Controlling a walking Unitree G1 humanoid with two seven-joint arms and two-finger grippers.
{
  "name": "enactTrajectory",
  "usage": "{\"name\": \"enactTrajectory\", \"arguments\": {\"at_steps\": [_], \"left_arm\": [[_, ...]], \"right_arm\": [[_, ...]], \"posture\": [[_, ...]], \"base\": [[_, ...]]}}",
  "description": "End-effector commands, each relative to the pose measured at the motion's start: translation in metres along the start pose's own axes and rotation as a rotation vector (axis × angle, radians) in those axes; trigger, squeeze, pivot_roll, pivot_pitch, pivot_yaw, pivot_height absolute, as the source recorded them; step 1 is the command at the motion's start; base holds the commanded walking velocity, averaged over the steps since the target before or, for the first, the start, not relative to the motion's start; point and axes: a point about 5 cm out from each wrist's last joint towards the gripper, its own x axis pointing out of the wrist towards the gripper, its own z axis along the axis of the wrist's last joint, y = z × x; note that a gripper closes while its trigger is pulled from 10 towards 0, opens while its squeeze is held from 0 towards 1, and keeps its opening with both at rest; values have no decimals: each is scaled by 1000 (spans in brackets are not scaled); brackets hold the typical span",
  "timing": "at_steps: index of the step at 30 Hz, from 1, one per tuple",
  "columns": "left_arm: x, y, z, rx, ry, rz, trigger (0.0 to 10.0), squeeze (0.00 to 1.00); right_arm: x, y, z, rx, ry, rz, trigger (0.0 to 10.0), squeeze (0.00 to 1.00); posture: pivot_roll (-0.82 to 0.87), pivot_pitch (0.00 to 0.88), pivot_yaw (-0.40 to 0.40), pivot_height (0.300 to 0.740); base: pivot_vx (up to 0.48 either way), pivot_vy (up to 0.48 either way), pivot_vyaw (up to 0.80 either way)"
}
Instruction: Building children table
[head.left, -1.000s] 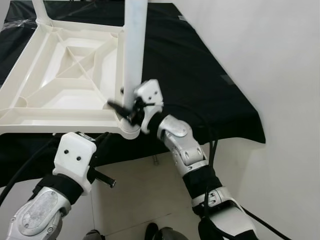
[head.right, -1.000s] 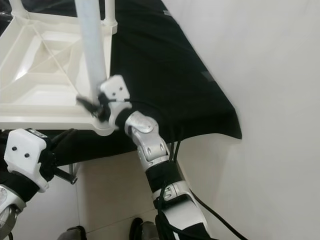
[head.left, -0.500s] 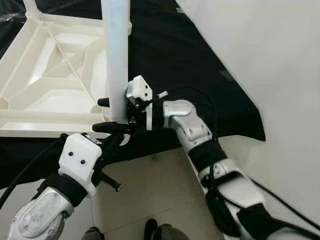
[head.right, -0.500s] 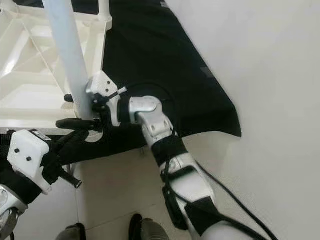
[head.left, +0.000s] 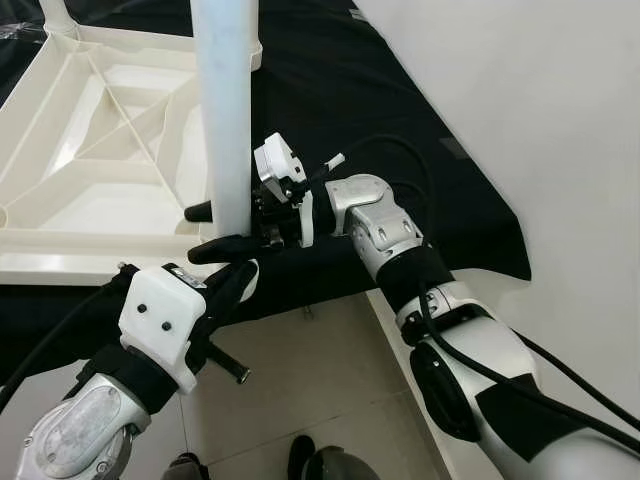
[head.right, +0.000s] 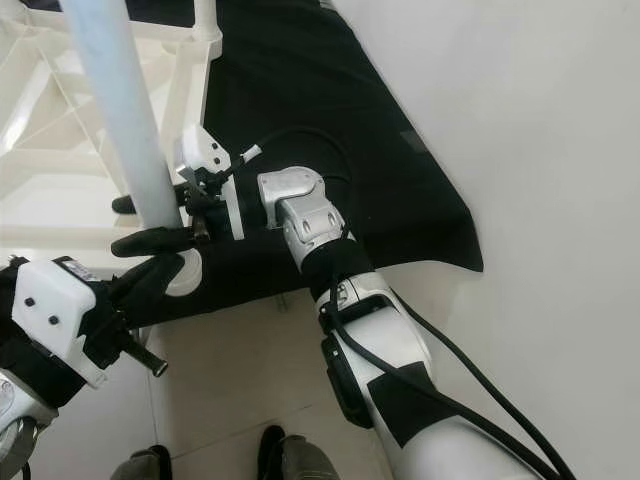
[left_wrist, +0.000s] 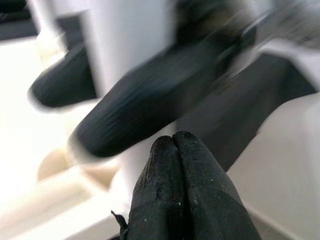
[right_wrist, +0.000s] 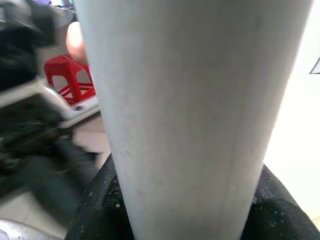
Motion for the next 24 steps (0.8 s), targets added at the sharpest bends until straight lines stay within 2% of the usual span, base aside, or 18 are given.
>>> {"name": "enactTrajectory", "arguments": {"at_steps": [1,2,5,7,8,9,10,11,12,13,14,15,16,17,24], "left_arm": [[-2,-1,-3,-7,19,3,10000,0],[-2,-1,-2,-8,18,1,10000,0],[-1,-2,-2,-8,18,0,10000,0],[-2,0,-1,-5,14,7,10000,0],[-2,0,-1,-5,14,7,10000,0],[-2,1,-1,-3,12,11,10000,0],[-2,2,-1,-2,11,12,10000,0],[-2,2,-1,-2,12,11,10000,0],[-2,2,-1,-2,12,11,10000,0],[-2,2,-1,-6,12,8,10000,0],[-2,2,-1,-6,12,8,10000,0],[-2,2,-2,-9,14,6,10000,0],[-2,2,-2,-9,14,6,10000,0],[0,1,-3,-20,13,2,10000,0],[2,0,-3,-19,8,0,10000,0]], "right_arm": [[1,1,0,12,-18,35,0,0],[-2,-2,-1,11,-20,-16,0,0],[-5,-4,-1,10,-20,-53,0,0],[-16,-11,-7,25,-11,-224,0,0],[-16,-11,-7,25,-11,-224,0,0],[-21,-13,-18,51,14,-364,0,0],[-23,-14,-37,111,58,-603,0,0],[-30,-16,-56,161,106,-948,0,0],[-30,-16,-56,161,106,-948,0,0],[-22,2,-78,216,148,-1048,0,0],[-22,2,-78,216,148,-1048,0,0],[-11,17,-89,235,170,-1090,0,0],[-11,17,-89,235,170,-1090,0,0],[9,29,-90,247,144,-1025,0,0],[20,17,-79,208,104,-983,0,0]], "posture": [[212,267,-186,740],[210,266,-191,740],[210,266,-191,740],[208,267,-196,740],[208,267,-196,740],[203,265,-201,740],[197,268,-202,740],[193,269,-201,740],[193,269,-201,740],[184,276,-192,740],[184,276,-192,740],[179,268,-181,740],[179,268,-181,740],[172,258,-177,740],[187,252,-193,740]], "base": [[0,0,0],[0,0,0],[0,0,0],[0,0,0],[0,0,0],[0,0,0],[0,0,0],[0,0,0],[0,0,0],[0,0,0],[0,0,0],[0,0,0],[0,0,0],[0,0,0],[0,0,0]]}}
